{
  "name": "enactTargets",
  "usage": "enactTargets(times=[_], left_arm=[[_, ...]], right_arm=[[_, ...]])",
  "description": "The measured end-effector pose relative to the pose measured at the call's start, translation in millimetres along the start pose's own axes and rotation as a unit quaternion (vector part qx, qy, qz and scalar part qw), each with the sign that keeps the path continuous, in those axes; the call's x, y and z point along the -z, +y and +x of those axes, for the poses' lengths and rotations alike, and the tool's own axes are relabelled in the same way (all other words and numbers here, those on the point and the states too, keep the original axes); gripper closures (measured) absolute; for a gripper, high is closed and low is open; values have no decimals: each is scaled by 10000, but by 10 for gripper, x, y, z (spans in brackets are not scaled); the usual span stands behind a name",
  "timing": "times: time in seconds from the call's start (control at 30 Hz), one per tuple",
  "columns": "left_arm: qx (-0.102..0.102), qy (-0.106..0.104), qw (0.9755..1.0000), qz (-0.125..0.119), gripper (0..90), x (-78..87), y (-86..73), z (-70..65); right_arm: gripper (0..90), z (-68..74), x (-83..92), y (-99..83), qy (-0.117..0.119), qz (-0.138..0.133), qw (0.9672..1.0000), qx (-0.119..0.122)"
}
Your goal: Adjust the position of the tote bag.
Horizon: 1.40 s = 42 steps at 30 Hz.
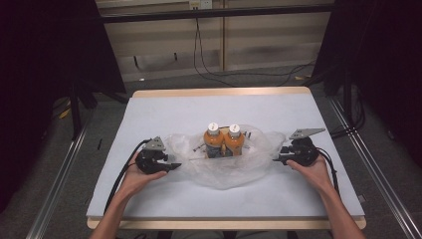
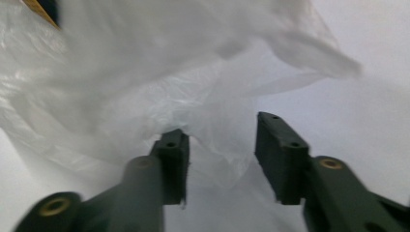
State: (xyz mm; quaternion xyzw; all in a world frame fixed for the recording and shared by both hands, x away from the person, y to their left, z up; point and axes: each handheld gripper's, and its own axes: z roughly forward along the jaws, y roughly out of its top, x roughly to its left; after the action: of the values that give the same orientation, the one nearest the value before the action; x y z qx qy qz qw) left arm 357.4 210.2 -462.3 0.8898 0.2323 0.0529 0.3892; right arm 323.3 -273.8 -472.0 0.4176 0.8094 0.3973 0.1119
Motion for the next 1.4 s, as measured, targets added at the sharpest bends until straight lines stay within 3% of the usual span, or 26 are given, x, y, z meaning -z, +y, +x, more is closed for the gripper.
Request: enactTargets(times=[0.17, 0.3, 0.37, 0.5, 0.6, 0.73, 0.9, 1.07, 1.17, 1.27, 1.4], left_arm=[[104, 70, 9997, -192, 353, 127, 6, -7], [325, 199, 9981, -478, 251, 336, -67, -2], [503, 131, 9957, -762, 235, 453, -117, 27], [676, 181, 9918, -1069, 219, 637, -171, 64], [632, 327, 9901, -1208, 278, 712, -161, 63], [583, 356, 9888, -1326, 378, 743, -107, 33], [394, 254, 9898, -1347, 465, 759, -12, -62], [168, 158, 9913, -1292, 569, 739, 90, -103], [45, -8, 9922, -1248, 676, 671, 157, -132], [-156, -26, 9946, -1026, 717, 589, 251, -162], [-285, -65, 9946, -995, 722, 525, 434, -192]], right_arm=[[305, 49, 121, 25, -43, -190, 9998, -5], [232, 102, 245, -17, -37, -413, 9990, -163], [204, 135, 304, -32, -106, -423, 9990, -98], [179, 173, 457, -25, -169, -622, 9979, -58], [180, 187, 571, 33, -153, -832, 9964, -50], [187, 224, 687, 126, -142, -1024, 9946, 62], [196, 257, 835, 197, -107, -1270, 9918, 107], [278, 270, 1006, 263, -68, -1505, 9885, 141], [327, 292, 1007, 328, 69, -1369, 9904, 157], [360, 355, 1010, 432, 194, -1422, 9892, 280], [432, 426, 1028, 628, 261, -1471, 9875, 503]])
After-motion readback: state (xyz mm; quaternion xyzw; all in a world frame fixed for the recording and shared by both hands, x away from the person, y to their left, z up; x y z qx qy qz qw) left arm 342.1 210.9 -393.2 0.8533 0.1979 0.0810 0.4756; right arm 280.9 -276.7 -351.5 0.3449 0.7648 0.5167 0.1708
